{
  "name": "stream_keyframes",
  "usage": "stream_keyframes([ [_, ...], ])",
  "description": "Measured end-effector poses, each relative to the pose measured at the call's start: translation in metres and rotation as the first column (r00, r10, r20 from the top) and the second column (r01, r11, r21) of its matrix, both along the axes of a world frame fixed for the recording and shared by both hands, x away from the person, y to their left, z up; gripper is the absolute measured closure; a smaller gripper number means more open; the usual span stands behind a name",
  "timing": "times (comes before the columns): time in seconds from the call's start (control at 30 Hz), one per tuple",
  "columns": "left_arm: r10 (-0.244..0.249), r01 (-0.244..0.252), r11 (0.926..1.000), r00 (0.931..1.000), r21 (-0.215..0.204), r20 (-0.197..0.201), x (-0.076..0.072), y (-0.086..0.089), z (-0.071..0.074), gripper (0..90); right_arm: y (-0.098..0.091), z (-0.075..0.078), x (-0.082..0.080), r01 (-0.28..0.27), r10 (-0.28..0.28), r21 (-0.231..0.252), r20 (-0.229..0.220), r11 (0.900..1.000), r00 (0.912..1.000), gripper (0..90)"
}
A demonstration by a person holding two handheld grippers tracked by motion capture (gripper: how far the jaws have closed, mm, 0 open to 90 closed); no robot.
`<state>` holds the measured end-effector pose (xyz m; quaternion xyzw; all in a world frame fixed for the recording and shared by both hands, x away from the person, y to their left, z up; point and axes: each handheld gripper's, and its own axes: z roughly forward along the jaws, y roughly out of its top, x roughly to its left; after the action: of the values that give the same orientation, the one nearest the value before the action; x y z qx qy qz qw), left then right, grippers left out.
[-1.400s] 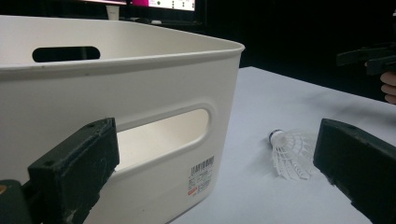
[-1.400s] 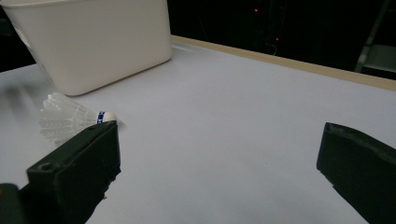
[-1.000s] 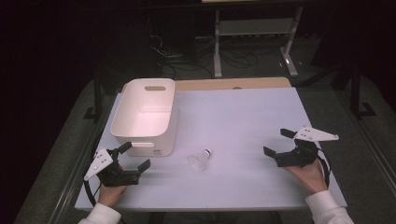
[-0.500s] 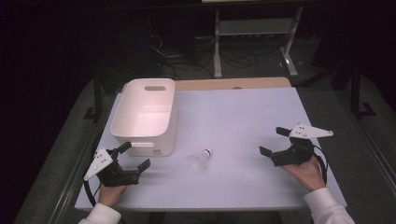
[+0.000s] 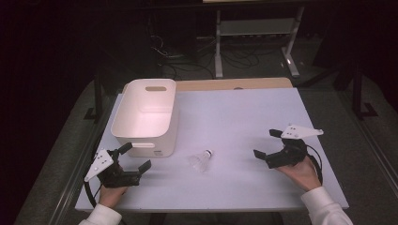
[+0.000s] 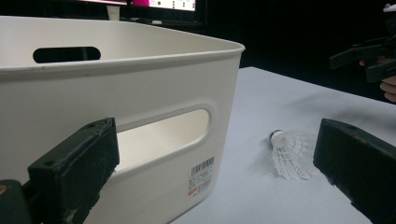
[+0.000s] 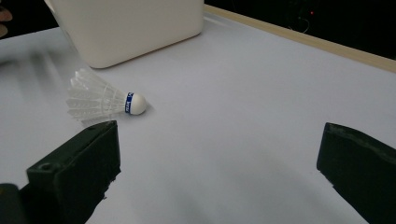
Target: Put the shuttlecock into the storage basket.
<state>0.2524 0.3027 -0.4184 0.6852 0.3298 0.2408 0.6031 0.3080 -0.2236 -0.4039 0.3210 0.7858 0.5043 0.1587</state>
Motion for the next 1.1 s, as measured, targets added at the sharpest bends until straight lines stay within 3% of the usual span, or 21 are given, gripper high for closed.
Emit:
stream_keyframes([
  [1.1, 0.000, 0.000, 1.0000, 1.0000, 0.001, 0.004, -0.001, 0.000, 0.000, 0.0, 0.038, 0.001, 0.009, -0.104, 0.101, -0.049, -0.058, 0.9934, 0.9933, 0.0],
])
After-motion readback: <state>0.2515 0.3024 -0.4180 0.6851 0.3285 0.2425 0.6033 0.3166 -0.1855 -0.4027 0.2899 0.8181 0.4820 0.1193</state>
